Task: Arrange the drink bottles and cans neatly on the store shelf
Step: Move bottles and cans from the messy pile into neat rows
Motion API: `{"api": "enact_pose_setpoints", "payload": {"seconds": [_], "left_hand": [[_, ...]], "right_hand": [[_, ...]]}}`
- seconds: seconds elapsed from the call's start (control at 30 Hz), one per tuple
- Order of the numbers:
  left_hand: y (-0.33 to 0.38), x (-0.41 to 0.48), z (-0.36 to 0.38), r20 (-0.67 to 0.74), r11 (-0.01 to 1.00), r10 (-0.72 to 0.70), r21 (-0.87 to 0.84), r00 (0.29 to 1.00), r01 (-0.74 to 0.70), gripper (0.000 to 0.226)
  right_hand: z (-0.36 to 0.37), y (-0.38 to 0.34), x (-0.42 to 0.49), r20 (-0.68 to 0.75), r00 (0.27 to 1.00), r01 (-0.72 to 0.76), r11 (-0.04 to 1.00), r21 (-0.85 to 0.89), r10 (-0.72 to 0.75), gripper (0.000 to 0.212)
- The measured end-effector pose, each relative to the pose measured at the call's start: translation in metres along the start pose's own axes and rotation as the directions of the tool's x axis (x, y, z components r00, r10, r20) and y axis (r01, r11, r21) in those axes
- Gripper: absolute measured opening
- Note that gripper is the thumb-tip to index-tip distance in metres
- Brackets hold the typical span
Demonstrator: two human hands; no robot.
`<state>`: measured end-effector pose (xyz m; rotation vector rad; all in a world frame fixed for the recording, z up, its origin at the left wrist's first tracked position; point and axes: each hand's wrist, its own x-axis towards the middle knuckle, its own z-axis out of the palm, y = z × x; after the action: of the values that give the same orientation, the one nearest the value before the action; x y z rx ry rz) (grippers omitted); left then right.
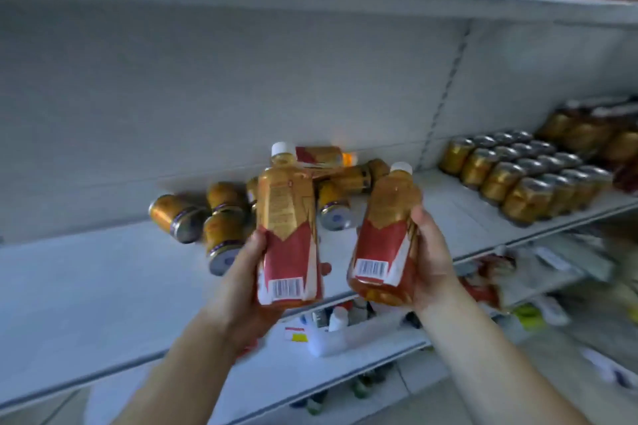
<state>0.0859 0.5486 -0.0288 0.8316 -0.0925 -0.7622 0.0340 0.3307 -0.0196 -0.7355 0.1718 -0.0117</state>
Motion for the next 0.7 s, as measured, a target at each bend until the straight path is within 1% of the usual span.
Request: {"api": "enact_pose_setpoints", "payload": {"seconds": [0.07,0.1,0.17,0.2,0.23,0.3,0.37,0.4,0.47,0.53,0.57,0.63,0.67,0.7], "left_hand": [[-0.029,0.024,0.042,0.086,0.995,-0.103,0.025,0.991,0.101,0.112],[-0.045,0.038,0.064,0.110,0.988,-0.150,0.050,0.983,0.145,0.117],[-0.079,0.064,0.113,0.141,0.969,-0.230,0.120,0.963,0.214,0.122],[-0.097,0.076,0.139,0.148,0.961,-0.254,0.150,0.956,0.232,0.119],[-0.114,0.089,0.165,0.142,0.954,-0.264,0.182,0.954,0.237,0.112],[-0.148,0.111,0.219,0.139,0.942,-0.263,0.249,0.955,0.224,0.091],[-0.181,0.131,0.269,0.174,0.939,-0.261,0.274,0.950,0.208,0.080],[-0.195,0.138,0.293,0.181,0.936,-0.265,0.285,0.947,0.208,0.077],[-0.216,0.150,0.334,0.206,0.924,-0.276,0.327,0.939,0.200,0.074],[-0.232,0.161,0.365,0.230,0.915,-0.264,0.366,0.937,0.168,0.061],[-0.240,0.169,0.377,0.237,0.917,-0.248,0.371,0.939,0.149,0.058],[-0.250,0.187,0.399,0.234,0.911,-0.212,0.400,0.949,0.105,0.066],[-0.255,0.197,0.407,0.241,0.907,-0.191,0.415,0.952,0.077,0.068],[-0.258,0.207,0.415,0.246,0.900,-0.178,0.432,0.953,0.057,0.066]], "right_hand": [[-0.026,-0.036,-0.028,-0.182,0.979,0.079,0.992,-0.097,-0.095,0.108],[-0.042,-0.055,-0.043,-0.244,0.957,0.122,0.982,-0.142,-0.154,0.107],[-0.076,-0.097,-0.077,-0.336,0.895,0.229,0.948,-0.221,-0.294,0.080],[-0.092,-0.119,-0.095,-0.375,0.857,0.266,0.926,-0.267,-0.355,0.069],[-0.109,-0.140,-0.114,-0.405,0.821,0.291,0.906,-0.308,-0.401,0.061],[-0.139,-0.180,-0.149,-0.437,0.767,0.321,0.871,-0.373,-0.470,0.043],[-0.166,-0.215,-0.178,-0.456,0.703,0.350,0.824,-0.445,-0.545,0.026],[-0.178,-0.230,-0.191,-0.466,0.669,0.358,0.801,-0.480,-0.578,0.022],[-0.200,-0.259,-0.212,-0.470,0.616,0.365,0.757,-0.542,-0.633,0.022],[-0.216,-0.283,-0.228,-0.474,0.573,0.369,0.727,-0.579,-0.668,0.030],[-0.225,-0.295,-0.234,-0.477,0.550,0.373,0.712,-0.595,-0.686,0.030],[-0.241,-0.316,-0.240,-0.475,0.511,0.372,0.682,-0.629,-0.717,0.025],[-0.248,-0.325,-0.240,-0.476,0.497,0.367,0.673,-0.642,-0.725,0.026],[-0.257,-0.333,-0.237,-0.478,0.480,0.363,0.662,-0.656,-0.736,0.033]]}}
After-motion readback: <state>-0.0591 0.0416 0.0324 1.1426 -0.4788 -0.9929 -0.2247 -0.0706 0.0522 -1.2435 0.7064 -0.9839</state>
